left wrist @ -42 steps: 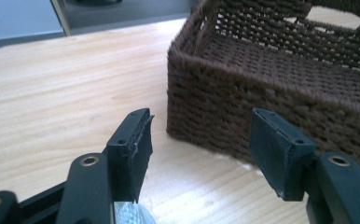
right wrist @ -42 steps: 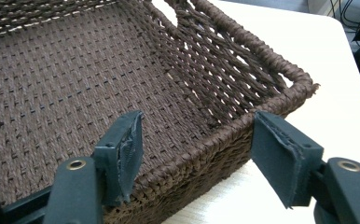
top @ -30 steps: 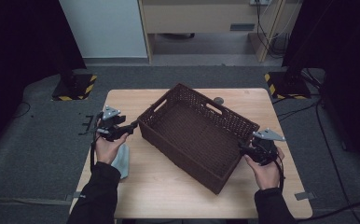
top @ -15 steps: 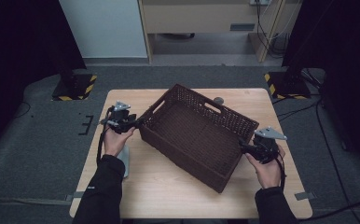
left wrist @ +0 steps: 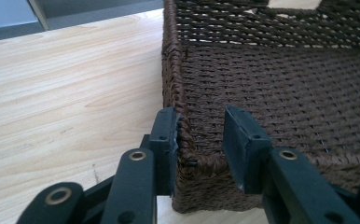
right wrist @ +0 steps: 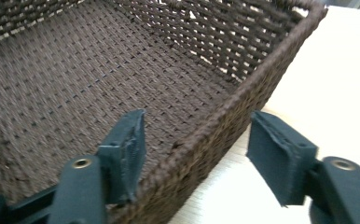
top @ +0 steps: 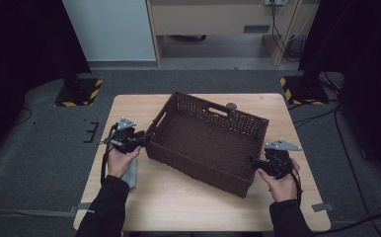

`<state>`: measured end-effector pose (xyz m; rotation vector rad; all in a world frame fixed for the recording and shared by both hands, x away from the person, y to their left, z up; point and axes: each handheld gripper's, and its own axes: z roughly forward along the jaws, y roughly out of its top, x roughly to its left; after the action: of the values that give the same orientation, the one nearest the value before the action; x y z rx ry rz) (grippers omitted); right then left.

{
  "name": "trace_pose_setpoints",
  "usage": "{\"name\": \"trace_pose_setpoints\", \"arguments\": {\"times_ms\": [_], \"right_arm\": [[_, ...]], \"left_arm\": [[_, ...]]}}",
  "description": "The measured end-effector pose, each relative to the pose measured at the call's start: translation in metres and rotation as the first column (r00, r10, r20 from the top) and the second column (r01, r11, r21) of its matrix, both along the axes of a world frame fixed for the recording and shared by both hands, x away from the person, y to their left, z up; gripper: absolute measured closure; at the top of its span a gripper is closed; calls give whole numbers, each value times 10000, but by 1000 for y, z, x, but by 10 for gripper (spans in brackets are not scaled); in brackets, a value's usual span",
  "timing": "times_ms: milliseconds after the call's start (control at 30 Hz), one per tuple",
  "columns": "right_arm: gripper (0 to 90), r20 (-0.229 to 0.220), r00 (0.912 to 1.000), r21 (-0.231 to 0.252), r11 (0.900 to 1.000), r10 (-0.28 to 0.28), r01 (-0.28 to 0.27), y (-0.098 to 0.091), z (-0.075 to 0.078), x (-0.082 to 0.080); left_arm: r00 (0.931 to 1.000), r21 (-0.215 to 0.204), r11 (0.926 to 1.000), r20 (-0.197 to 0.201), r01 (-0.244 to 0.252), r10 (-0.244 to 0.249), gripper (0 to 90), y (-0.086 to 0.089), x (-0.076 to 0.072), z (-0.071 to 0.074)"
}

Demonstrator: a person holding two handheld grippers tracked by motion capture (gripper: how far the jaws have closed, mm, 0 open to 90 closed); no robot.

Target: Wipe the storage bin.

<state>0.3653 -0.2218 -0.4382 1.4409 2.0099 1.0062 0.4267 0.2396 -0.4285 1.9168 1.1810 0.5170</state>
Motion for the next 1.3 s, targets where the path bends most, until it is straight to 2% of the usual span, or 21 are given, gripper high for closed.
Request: {"name": "trace_pose_setpoints", "arguments": {"times_ms": [67,133,167,233,267,300,333,400,467,567,667,733,833,933,967,1033,1133,1300], "right_arm": [[471,-139,9998,166,9998,133,-131,-1,-1,3],[489,-201,9997,115,9998,148,-145,0,-3,7],[504,-208,9997,-43,9999,130,-131,2,-3,8],[536,15,10000,-738,9973,42,-41,5,-6,11],[544,48,10000,-916,9958,-19,23,6,-7,12],[545,75,9999,-964,9953,-78,85,6,-7,14],[538,90,9999,-916,9958,-65,73,5,-7,14],[498,123,9999,-817,9966,-72,82,3,-5,13],[464,219,9997,-582,9983,-66,79,1,-1,10],[459,220,9997,-386,9992,48,-39,0,6,5],[506,49,9999,-525,9986,116,-113,1,6,5],[585,-139,9999,-745,9972,34,-44,0,3,7],[622,-437,9990,-550,9985,18,-42,-4,-2,10],[652,-450,9990,-721,9974,54,-87,-3,-3,13],[658,-415,9991,-826,9966,38,-72,-3,-4,13],[664,-330,9994,-825,9966,35,-62,-3,-4,15],[669,-333,9994,-822,9965,128,-155,-6,-5,16],[640,-298,9993,-702,9973,215,-236,-10,-3,14]], "left_arm": [[9999,23,9999,109,-98,98,595,0,2,0],[9999,-113,9998,87,-146,147,591,1,5,-1],[9999,-172,9997,41,-154,154,596,1,7,-3],[9997,-38,9999,-207,-105,104,630,0,9,-6],[9993,55,10000,-383,10,-8,665,0,9,-8],[9989,-75,9999,-449,128,-131,700,0,7,-10],[9992,-92,9999,-397,102,-106,732,0,5,-10],[9992,-7,10000,-390,59,-59,741,0,1,-8],[9995,23,10000,-328,29,-28,741,-2,-5,-8],[9995,100,9999,-316,7,-4,732,-4,-16,-7],[9998,234,9997,-199,86,-81,714,-6,-28,-7],[9997,390,9990,-103,234,-230,699,-7,-32,-5],[9998,144,9998,97,165,-166,669,-6,-30,-2],[10000,74,9999,55,71,-71,654,-6,-25,-5],[10000,88,9999,-61,70,-69,656,-6,-24,-7],[9996,-259,9995,-210,172,-177,678,-6,-24,-11],[9993,-249,9995,-324,184,-192,693,-7,-29,-9],[9997,-79,10000,-227,45,-47,695,-11,-45,-9]]}}
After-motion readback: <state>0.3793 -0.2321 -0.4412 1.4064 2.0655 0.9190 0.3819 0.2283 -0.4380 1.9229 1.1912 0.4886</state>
